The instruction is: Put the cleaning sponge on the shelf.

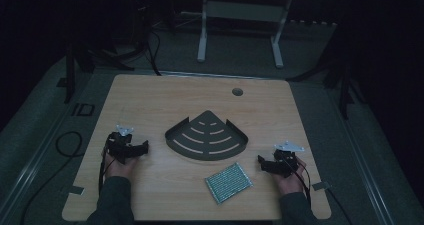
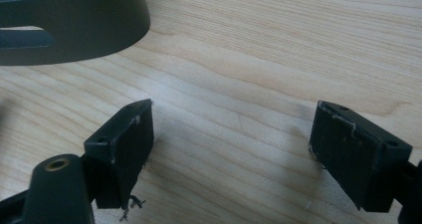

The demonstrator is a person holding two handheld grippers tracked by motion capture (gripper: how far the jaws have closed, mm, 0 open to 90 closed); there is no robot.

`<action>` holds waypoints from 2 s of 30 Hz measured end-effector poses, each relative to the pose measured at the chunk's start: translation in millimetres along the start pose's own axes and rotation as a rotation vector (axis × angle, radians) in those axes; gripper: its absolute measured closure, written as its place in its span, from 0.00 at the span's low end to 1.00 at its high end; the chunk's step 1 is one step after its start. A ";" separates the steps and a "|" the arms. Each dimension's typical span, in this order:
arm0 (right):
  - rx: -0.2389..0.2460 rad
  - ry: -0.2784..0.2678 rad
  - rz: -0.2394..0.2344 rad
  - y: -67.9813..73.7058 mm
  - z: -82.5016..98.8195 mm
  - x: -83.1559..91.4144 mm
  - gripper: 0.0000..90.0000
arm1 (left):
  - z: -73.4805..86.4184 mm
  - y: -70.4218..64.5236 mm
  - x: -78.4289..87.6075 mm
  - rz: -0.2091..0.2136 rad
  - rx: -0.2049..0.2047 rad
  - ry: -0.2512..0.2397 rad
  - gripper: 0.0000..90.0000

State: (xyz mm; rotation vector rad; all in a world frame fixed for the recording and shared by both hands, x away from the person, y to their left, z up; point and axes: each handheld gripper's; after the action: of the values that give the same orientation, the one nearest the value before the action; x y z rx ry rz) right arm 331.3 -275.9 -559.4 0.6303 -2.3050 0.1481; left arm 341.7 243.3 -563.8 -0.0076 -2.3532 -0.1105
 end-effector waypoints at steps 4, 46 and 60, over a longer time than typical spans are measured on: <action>0.003 0.000 -0.003 0.3 0.0 0.0 0.19 | 0.0 0.1 0.0 0.000 0.000 0.000 0.13; 0.269 -0.023 -0.361 128.3 0.1 47.1 1.00 | 0.0 -0.1 -0.1 0.008 -0.005 -0.002 0.13; 0.290 0.087 -0.389 131.4 13.4 33.9 1.00 | 0.0 -0.1 -0.1 0.007 -0.005 -0.002 0.13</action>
State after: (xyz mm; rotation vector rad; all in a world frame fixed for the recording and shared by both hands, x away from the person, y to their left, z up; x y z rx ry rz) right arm 238.8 -178.4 -536.1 1.1816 -2.0483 0.3202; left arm 341.8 243.2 -563.9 -0.0191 -2.3545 -0.1130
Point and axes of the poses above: each handheld gripper's, and its own axes: x roughly backward along the jaws, z roughly out of its underside, y roughly to its left, and after that the axes turned 7 degrees about -z, right-handed
